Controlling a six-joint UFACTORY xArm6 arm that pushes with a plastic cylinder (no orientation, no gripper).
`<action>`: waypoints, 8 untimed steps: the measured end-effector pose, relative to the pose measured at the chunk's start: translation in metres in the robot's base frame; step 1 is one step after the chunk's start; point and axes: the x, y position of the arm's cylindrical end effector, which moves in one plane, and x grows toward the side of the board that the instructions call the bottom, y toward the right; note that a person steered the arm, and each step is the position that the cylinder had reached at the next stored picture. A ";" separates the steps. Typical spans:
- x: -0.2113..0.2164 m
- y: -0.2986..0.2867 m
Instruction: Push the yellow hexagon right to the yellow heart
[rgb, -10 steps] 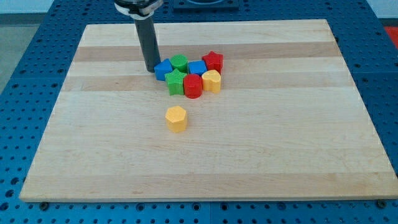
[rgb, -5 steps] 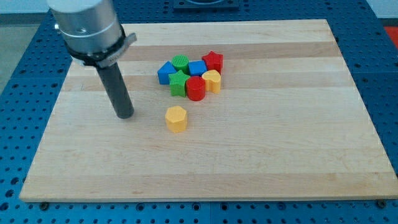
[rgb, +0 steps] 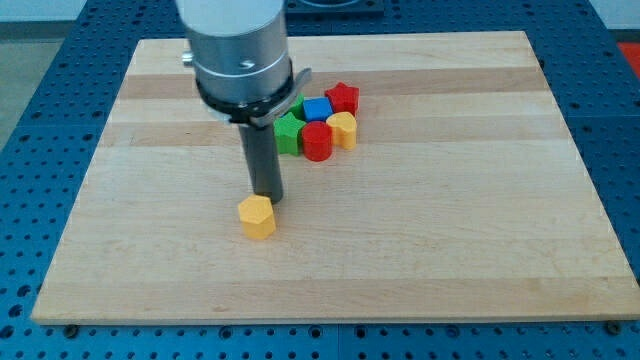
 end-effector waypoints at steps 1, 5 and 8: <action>0.011 -0.015; 0.056 -0.008; 0.049 0.129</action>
